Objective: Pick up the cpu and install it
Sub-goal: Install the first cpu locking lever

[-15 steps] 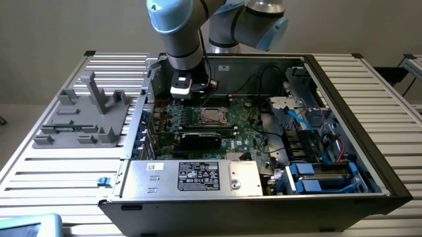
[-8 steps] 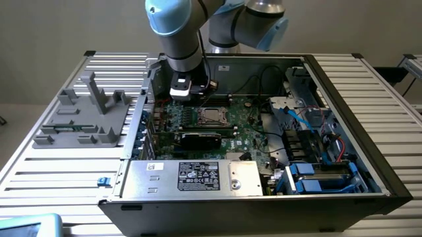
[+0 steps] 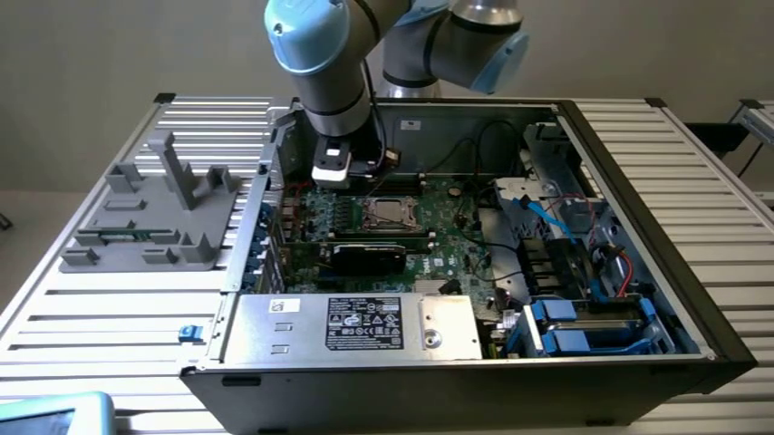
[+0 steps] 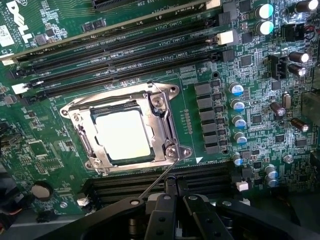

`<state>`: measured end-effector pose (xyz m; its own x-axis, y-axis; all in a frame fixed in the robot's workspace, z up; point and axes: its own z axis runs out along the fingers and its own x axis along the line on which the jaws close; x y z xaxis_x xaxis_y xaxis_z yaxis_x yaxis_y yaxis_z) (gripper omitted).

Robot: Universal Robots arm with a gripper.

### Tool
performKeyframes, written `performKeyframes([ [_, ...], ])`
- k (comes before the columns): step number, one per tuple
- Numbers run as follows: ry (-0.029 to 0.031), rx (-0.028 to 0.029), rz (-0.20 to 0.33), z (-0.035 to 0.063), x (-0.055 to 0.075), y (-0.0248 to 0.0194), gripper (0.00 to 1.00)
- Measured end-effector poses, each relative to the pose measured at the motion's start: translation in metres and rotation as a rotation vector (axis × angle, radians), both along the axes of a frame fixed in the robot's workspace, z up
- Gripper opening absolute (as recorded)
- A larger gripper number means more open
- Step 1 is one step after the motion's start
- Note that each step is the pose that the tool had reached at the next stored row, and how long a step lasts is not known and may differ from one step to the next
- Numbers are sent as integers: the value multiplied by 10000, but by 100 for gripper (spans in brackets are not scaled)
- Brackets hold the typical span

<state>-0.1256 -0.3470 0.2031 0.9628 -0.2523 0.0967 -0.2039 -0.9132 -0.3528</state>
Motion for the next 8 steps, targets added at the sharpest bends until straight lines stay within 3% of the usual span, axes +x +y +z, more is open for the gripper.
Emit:
performKeyframes([
  [8,2,1,-236,0,0,-4,12],
])
